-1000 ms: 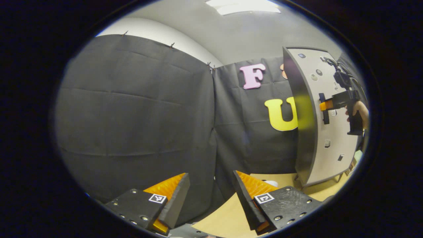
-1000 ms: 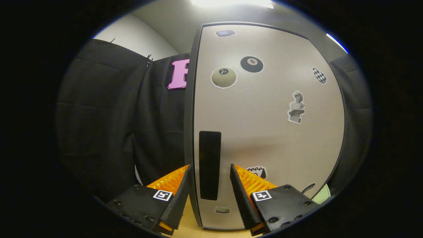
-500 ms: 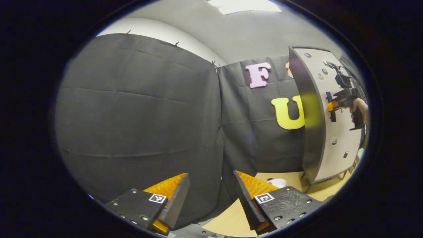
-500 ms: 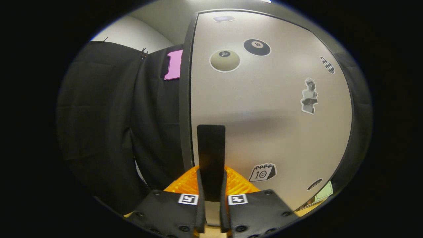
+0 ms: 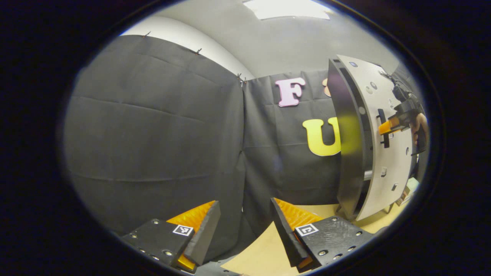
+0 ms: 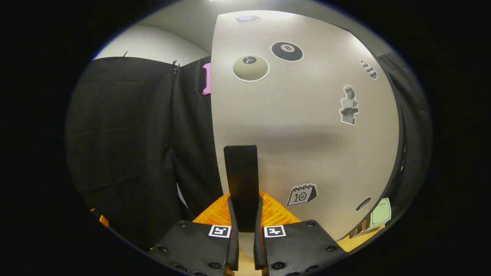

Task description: Open the cabinet door with the right hand, grasp the bottle in the cabinet with the left hand and place it on the coaster, then close the cabinet door with the right hand.

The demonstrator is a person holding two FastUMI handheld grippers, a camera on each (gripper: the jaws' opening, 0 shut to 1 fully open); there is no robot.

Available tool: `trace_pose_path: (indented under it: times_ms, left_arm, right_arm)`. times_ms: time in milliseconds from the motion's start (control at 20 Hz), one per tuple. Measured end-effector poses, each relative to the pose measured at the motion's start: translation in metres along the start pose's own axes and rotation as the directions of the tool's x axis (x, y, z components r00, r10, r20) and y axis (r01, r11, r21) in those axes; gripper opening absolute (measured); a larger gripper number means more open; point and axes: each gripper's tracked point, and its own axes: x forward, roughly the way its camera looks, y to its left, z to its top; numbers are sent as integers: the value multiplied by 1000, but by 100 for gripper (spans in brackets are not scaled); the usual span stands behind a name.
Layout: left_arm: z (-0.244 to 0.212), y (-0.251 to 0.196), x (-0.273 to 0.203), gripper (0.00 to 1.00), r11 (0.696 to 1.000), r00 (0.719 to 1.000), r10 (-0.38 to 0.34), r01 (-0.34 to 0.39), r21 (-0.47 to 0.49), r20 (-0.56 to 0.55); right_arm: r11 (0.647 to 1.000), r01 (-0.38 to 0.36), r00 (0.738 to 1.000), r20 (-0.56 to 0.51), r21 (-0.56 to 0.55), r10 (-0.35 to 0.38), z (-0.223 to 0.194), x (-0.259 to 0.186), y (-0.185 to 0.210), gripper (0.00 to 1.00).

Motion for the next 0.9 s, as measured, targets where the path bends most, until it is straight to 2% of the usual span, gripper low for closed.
trace_pose_path:
  times_ms: [200,300,350,500,550,600,700,750,800,900]
  left_arm:
    - [1,-26,10,80,996,997,-79,78,-34,-12]
    - [4,-47,16,82,989,991,-135,135,-53,-8]
    - [6,-59,19,80,986,987,-158,158,-51,-4]
    - [12,-92,21,80,979,980,-201,201,-36,-6]
    - [17,-106,17,80,976,976,-216,216,-39,2]
    - [25,-120,13,80,973,973,-229,229,-41,14]
    - [35,-153,8,80,966,967,-253,255,-45,36]
    - [35,-173,6,80,962,963,-268,270,-48,39]
    - [38,-194,4,79,956,957,-287,289,-52,42]
    - [46,-235,-4,80,944,946,-321,323,-60,51]
  right_arm:
    - [999,-29,999,-20,17,29,-3,-13,-7,17]
    - [998,-38,999,-27,45,40,-3,-17,-10,17]
    - [997,-44,999,-27,58,46,-3,-19,-12,17]
    - [995,-76,997,-26,62,78,-4,-26,-17,17]
    - [994,-90,995,-26,64,91,-4,-28,-19,14]
    - [992,-105,994,-27,65,107,-4,-31,-21,17]
    - [989,-136,990,-34,63,139,-5,-38,-26,17]
    - [987,-151,987,-38,60,154,-6,-44,-30,14]
    - [985,-161,986,-37,61,164,-6,-50,-34,17]
    - [983,-176,983,-32,59,178,-6,-61,-44,17]
